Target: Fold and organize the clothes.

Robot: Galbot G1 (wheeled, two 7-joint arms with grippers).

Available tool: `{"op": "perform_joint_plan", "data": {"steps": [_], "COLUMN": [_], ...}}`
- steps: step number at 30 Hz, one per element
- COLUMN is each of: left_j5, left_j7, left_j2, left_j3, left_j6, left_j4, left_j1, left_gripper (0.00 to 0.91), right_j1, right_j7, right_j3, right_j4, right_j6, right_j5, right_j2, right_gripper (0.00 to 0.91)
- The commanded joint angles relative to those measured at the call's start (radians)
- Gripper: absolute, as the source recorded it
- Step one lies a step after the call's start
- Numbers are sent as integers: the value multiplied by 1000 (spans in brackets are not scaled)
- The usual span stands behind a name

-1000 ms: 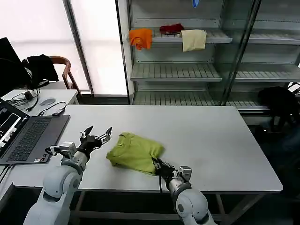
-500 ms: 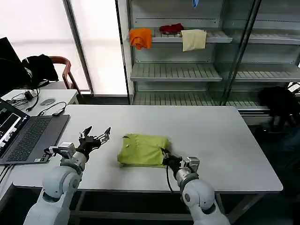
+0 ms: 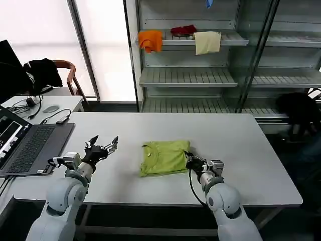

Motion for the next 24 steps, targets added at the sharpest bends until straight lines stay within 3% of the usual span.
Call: {"op": "perform_joint_plan", "data": {"steps": [1, 8, 16, 24], "left_j5": [2, 2, 2, 9], "left_j7": [3, 6, 8, 11], "left_j2": [0, 2, -2, -6], "left_j3": [3, 4, 2, 2], "left_j6": [1, 2, -1, -10], "left_j4": [0, -7, -12, -9], "left_j1": [-1, 4, 16, 27], "left_gripper": [907, 907, 907, 907], "right_j1": [7, -16, -68, -86], "right_j7": [-48, -72, -102, -118], "right_j3": [22, 32, 67, 181], "right_j4": [-15, -3, 35, 27], "right_j6": [3, 6, 38, 83], "right_j5": [-125, -211, -400, -404], "right_j2": [-13, 1, -32, -105], "right_gripper": [907, 907, 907, 907]}}
